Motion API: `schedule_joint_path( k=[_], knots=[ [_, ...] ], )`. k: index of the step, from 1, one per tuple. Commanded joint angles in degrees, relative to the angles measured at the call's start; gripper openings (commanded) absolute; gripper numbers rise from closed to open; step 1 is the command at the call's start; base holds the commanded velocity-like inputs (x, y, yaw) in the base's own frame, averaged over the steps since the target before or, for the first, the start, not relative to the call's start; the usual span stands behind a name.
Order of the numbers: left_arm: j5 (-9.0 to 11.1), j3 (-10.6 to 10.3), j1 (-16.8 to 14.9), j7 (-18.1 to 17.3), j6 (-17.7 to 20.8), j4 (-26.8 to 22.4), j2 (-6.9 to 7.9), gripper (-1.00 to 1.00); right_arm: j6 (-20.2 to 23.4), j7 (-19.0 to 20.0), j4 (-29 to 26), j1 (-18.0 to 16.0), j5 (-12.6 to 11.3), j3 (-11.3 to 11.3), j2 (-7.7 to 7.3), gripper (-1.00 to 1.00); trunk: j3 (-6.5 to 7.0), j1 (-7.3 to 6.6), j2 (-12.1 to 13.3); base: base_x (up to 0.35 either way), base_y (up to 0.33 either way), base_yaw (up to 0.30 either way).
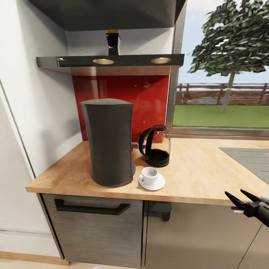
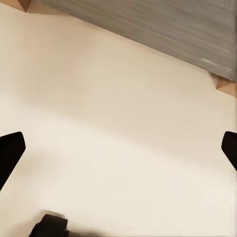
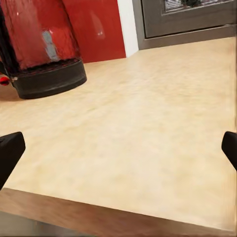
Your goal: Set up a coffee station on the kitchen countertop: keep the coffee maker on the countertop, move the bottle of coffee from the kitchen shelf to the counter next to the coffee maker, place a paper coffee filter on top of the coffee maker, put the saucer next to the coffee maker with the coffee cup on the saucer, and place the electric kettle next to the coffee maker.
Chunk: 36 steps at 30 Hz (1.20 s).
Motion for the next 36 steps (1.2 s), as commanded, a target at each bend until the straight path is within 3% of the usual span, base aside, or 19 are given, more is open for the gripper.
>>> schedule_joint_path(
  k=[1, 11, 17, 36],
  knots=[
    [0.2, -0.4, 0.0, 0.1, -0.1, 0.1, -0.16, 1.00, 0.6, 0.4, -0.1, 0.0, 0.3, -0.1, -0.09, 1.00, -0.06, 0.00, 0.0, 0.000, 0.000, 0.000],
    [0.2, -0.3, 0.0, 0.1, -1.4, 0.2, -0.23, 1.00, -0.5, 0.2, 0.0, 0.3, 0.3, -0.1, -0.22, 1.00, -0.06, 0.00, 0.0, 0.000, 0.000, 0.000],
    [0.3, -0.3, 0.0, 0.1, -1.6, 0.4, 0.14, 1.00, -5.0, 0.3, 0.1, 0.5, 0.3, -0.2, 0.11, 1.00, -0.06, 0.00, 0.0, 0.000, 0.000, 0.000],
    [0.2, -0.4, 0.0, 0.1, -1.6, 0.2, -0.44, 1.00, -5.2, 0.2, 0.1, 0.5, 0.7, -0.2, 0.01, 1.00, -0.06, 0.00, 0.0, 0.000, 0.000, 0.000]
  ],
)
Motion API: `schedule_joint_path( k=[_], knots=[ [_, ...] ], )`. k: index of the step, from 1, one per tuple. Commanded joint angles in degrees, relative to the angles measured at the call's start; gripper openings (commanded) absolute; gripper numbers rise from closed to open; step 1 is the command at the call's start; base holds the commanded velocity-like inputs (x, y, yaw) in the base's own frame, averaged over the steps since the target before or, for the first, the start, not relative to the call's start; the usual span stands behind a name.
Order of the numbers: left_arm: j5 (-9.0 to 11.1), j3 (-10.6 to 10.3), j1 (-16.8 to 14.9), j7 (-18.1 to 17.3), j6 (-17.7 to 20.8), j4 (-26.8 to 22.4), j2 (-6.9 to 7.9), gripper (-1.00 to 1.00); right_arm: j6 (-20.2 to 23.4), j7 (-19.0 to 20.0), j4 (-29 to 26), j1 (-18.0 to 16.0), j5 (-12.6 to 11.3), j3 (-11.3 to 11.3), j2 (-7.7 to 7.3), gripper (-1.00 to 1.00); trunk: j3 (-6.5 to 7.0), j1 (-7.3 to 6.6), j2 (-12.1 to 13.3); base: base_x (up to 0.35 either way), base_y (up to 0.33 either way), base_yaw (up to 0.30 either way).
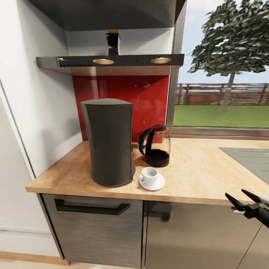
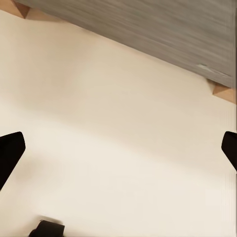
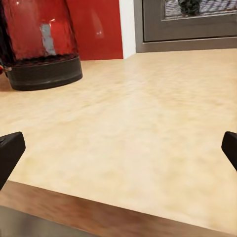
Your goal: Set up a coffee station on the kitchen countertop: keep the coffee maker on the countertop, move the bottle of coffee from the kitchen shelf to the counter next to the coffee maker, place a paper coffee filter on top of the coffee maker, put the saucer next to the coffee maker with the coffee cup on the saucer, and place the electric kettle next to the coffee maker.
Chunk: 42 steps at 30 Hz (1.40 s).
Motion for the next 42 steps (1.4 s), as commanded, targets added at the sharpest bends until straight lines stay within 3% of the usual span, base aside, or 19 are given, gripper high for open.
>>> schedule_joint_path(
  k=[1, 4, 25, 32, 42],
  knots=[
    [0.2, -0.3, 0.0, 0.1, -0.1, 0.1, -0.21, 1.00, 0.6, 0.3, 0.0, -0.1, 0.2, -0.1, 0.06, 1.00, -0.06, 0.00, 0.0, 0.000, 0.000, 0.000],
    [0.1, -0.3, 0.0, 0.1, -0.1, 0.1, -0.29, 1.00, 0.6, 0.3, 0.1, -0.1, 0.5, 0.0, 0.03, 1.00, -0.06, 0.00, 0.0, 0.000, 0.000, 0.000],
    [0.1, -0.4, 0.0, 0.1, -0.3, 0.1, -0.38, 1.00, 0.9, 0.4, -0.1, -0.1, 1.2, 0.0, -0.11, 1.00, 3.71, -4.62, 8.4, 0.000, 0.000, 0.000],
    [0.1, -0.4, 0.0, 0.1, -0.3, 0.1, -0.36, 1.00, 0.7, 3.1, -0.1, -0.1, 1.2, 0.0, -0.06, 1.00, 4.96, -6.15, 11.2, 0.000, 0.000, 0.000],
    [0.1, -0.4, 0.0, 0.1, -0.3, 0.1, -0.39, 1.00, 0.7, 3.4, -0.1, 0.0, 1.4, 0.0, -0.06, 1.00, 6.76, -8.35, 15.2, 0.000, 0.000, 0.000]
  ],
)
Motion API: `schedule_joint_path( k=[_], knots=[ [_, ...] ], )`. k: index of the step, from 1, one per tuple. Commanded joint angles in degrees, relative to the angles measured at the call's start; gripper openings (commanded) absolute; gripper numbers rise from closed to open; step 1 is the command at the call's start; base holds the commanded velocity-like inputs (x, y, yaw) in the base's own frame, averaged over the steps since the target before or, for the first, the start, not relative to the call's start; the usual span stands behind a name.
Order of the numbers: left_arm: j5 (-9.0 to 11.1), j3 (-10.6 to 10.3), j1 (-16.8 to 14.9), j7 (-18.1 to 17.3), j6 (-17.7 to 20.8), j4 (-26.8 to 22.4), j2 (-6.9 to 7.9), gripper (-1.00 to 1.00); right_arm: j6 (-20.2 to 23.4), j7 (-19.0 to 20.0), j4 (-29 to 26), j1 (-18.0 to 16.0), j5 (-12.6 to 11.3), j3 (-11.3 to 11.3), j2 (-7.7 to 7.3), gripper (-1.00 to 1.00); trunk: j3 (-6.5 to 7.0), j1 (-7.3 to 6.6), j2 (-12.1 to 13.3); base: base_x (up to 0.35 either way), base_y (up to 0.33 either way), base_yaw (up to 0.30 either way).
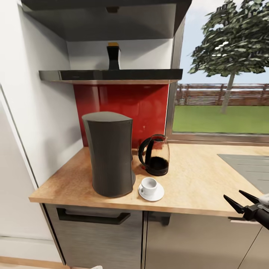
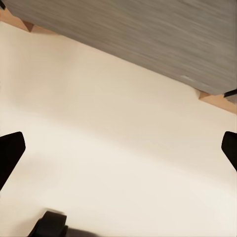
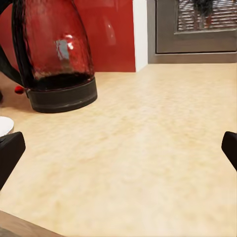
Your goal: Set up a coffee station on the kitchen countertop: keep the coffee maker on the countertop, move the bottle of coffee from the kitchen shelf to the counter next to the coffee maker, place a paper coffee filter on top of the coffee maker, put the saucer next to the coffee maker with the coffee cup on the saucer, and place the electric kettle next to the coffee maker.
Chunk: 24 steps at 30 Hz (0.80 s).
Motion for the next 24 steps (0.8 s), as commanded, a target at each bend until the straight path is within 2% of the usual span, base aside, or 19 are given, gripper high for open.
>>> schedule_joint_path(
  k=[1, 15, 24],
  knots=[
    [0.2, -0.4, 0.0, 0.1, -0.1, 0.1, -0.06, 1.00, 0.6, 0.4, -0.1, -0.1, 0.3, -0.1, 0.00, 1.00, 0.12, -0.23, 0.4, 0.000, 0.000, 0.000],
    [0.2, -0.4, 0.0, 0.1, -0.1, 0.2, 0.00, 1.00, 0.5, 0.3, 0.1, -0.1, 0.3, -0.1, 0.16, 1.00, 2.63, -3.30, 6.0, 0.000, 0.000, 0.000],
    [0.3, -0.4, 0.0, 0.4, 0.0, 1.1, 0.88, 1.00, 0.5, 0.3, 0.2, -0.1, 0.3, -0.1, 0.17, 1.00, 4.25, -5.28, 9.6, 0.000, 0.000, 0.000]
  ],
)
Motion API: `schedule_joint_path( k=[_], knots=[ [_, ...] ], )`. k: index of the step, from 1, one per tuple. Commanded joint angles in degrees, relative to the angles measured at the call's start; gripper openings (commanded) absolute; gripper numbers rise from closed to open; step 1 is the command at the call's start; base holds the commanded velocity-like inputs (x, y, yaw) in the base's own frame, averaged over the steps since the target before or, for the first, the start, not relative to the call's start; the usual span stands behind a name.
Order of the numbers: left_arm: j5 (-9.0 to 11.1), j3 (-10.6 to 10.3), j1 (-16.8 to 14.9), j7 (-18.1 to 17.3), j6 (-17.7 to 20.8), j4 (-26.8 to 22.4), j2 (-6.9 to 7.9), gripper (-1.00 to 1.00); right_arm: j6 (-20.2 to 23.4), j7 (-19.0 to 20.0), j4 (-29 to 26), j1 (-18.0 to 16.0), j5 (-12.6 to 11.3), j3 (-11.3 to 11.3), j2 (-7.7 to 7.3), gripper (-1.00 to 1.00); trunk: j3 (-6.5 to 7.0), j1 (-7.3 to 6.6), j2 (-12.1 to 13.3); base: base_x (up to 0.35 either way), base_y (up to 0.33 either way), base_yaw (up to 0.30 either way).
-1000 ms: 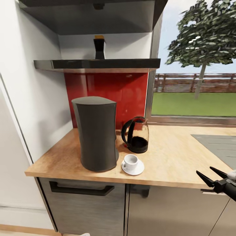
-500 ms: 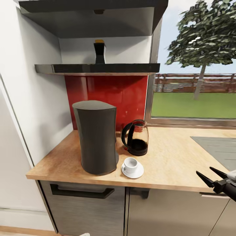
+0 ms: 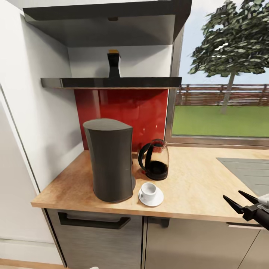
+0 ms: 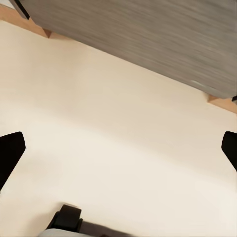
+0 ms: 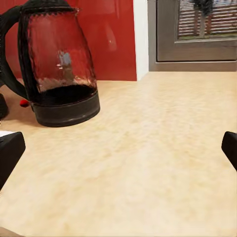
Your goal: Set up a coffee station on the kitchen countertop: keep the coffee maker on the countertop, move the bottle of coffee from the kitchen shelf to the counter next to the coffee maker, place a paper coffee filter on top of the coffee maker, put the saucer next to the coffee maker with the coffee cup on the saucer, and place the electric kettle next to the coffee maker.
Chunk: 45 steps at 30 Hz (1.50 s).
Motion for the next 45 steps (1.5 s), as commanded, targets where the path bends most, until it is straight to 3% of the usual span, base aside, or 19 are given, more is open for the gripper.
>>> schedule_joint_path(
  k=[1, 45],
  knots=[
    [0.2, -0.3, 0.0, 0.1, -0.1, 0.1, -0.05, 1.00, 0.6, 0.4, -0.1, -0.1, 0.2, -0.1, 0.00, 1.00, 0.11, -0.22, 0.4, 0.000, 0.000, 0.000],
    [0.2, -0.3, 0.0, 0.1, -0.1, 0.1, -0.37, 1.00, 0.6, 0.1, 0.1, -0.1, 1.0, -0.1, 0.07, 1.00, 8.01, -9.89, 18.0, 0.000, 0.000, 0.000]
  ],
)
